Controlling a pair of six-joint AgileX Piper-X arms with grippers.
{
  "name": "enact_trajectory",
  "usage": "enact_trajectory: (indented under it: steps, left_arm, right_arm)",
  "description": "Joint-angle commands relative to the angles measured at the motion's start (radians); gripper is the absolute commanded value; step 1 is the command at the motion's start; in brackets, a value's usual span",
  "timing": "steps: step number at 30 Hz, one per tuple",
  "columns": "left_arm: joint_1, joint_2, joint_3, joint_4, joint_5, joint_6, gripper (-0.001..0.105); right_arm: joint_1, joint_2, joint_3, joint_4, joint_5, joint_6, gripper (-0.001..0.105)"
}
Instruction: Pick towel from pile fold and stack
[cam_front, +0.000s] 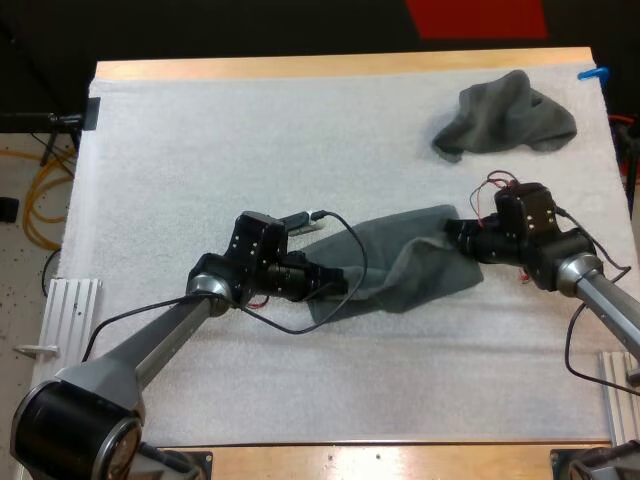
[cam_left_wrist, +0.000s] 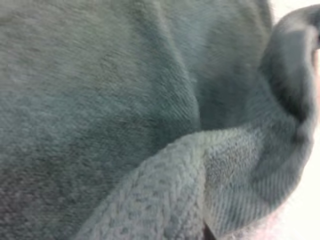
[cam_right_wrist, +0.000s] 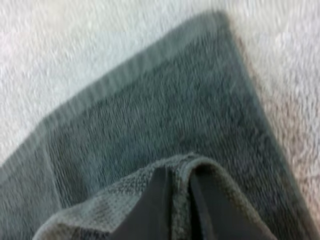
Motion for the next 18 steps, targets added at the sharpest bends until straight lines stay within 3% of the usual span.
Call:
enact_trajectory:
  steps: [1, 8, 18]
  left_arm:
    - [0.002, -0.002, -0.001, -0.007, -0.035, 0.005, 0.0]
    - [0.002, -0.002, -0.001, -0.007, -0.122, 0.007, 0.0]
    - [0.002, -0.002, -0.001, -0.008, -0.178, 0.018, 0.0]
  right_arm:
    - [-0.001, 0.0, -0.002, -0.029, 0.023, 0.004, 0.0]
    - [-0.001, 0.0, -0.002, -0.061, 0.11, 0.004, 0.0]
    - [-0.001, 0.0, -0.002, -0.099, 0.114, 0.004, 0.0]
